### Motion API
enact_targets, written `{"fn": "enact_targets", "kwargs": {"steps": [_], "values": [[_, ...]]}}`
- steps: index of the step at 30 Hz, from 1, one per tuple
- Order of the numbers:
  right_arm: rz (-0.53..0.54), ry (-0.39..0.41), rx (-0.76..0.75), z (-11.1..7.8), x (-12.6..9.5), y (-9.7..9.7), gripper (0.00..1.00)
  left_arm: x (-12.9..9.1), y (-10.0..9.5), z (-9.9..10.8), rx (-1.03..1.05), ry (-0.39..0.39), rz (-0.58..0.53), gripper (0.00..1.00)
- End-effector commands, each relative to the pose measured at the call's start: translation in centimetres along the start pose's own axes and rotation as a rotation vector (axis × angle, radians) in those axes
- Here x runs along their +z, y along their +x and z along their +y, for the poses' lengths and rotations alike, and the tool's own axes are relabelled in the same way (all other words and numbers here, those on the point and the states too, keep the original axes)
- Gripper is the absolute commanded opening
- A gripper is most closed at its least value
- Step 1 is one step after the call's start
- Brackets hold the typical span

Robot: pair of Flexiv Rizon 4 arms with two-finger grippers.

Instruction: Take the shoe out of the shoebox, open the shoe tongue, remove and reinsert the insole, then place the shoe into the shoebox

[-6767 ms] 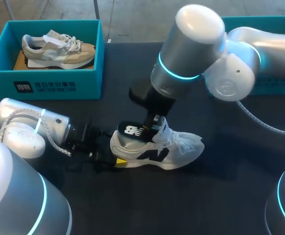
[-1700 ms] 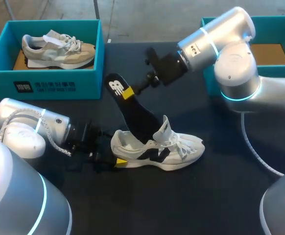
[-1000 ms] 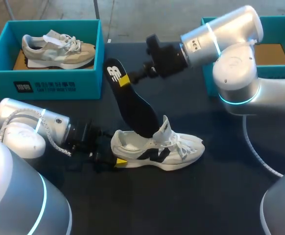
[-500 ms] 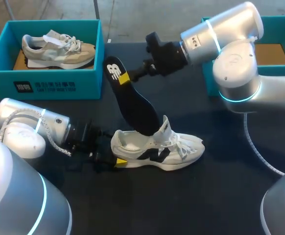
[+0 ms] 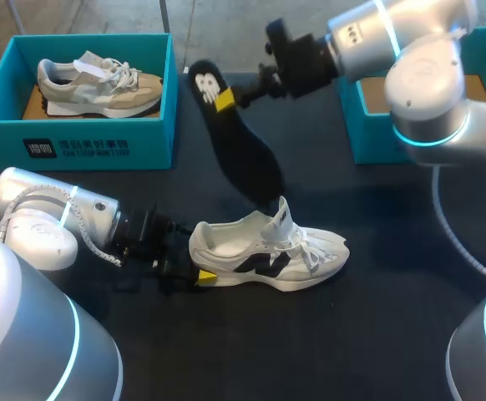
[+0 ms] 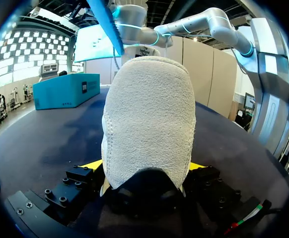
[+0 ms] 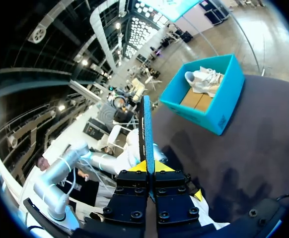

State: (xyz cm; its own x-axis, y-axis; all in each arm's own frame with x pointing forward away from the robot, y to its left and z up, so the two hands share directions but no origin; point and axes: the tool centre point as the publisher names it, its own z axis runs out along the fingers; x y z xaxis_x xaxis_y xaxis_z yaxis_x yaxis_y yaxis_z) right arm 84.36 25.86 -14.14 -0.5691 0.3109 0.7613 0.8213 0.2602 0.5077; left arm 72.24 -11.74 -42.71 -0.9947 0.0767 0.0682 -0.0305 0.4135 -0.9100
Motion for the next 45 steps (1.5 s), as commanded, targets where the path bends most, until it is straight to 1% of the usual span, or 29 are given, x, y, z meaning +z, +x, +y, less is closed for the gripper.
{"fn": "enact_targets", "kwargs": {"steps": [1,4,8,15,22,27,30,33,38,45], "values": [[-0.032,-0.031,-0.007,0.2,-2.7,1.6,0.0,0.3,-0.1,0.3,0.0,-0.003,0.0,0.0],[-0.087,-0.028,-0.027,0.9,-4.0,2.2,0.0,0.3,-0.1,0.3,0.0,-0.003,0.0,0.0],[-0.122,-0.057,-0.039,1.6,-5.7,2.8,0.0,0.3,-0.1,0.3,0.0,-0.003,0.0,0.0],[-0.121,-0.11,-0.038,2.4,-8.0,5.0,0.0,0.3,-0.1,0.3,0.0,-0.003,0.0,0.0],[-0.117,-0.108,-0.046,2.6,-10.5,6.7,0.0,0.3,-0.1,0.3,0.0,-0.003,0.0,0.0],[-0.097,-0.145,-0.003,2.0,-12.0,7.7,0.0,0.3,-0.1,0.3,0.0,-0.003,0.0,0.0],[-0.052,-0.189,0.022,1.6,-12.9,8.4,0.0,0.3,-0.1,0.3,0.0,-0.003,0.0,0.0],[-0.021,-0.215,0.036,1.4,-13.7,9.0,0.0,0.3,-0.1,0.3,0.0,-0.003,0.0,0.0],[0.044,-0.226,0.048,0.9,-14.8,10.1,0.0,0.3,-0.1,0.3,0.0,-0.003,0.0,0.0],[0.051,-0.225,0.07,-0.4,-16.3,10.9,0.0,0.3,-0.1,0.3,0.0,-0.003,0.0,0.0]]}}
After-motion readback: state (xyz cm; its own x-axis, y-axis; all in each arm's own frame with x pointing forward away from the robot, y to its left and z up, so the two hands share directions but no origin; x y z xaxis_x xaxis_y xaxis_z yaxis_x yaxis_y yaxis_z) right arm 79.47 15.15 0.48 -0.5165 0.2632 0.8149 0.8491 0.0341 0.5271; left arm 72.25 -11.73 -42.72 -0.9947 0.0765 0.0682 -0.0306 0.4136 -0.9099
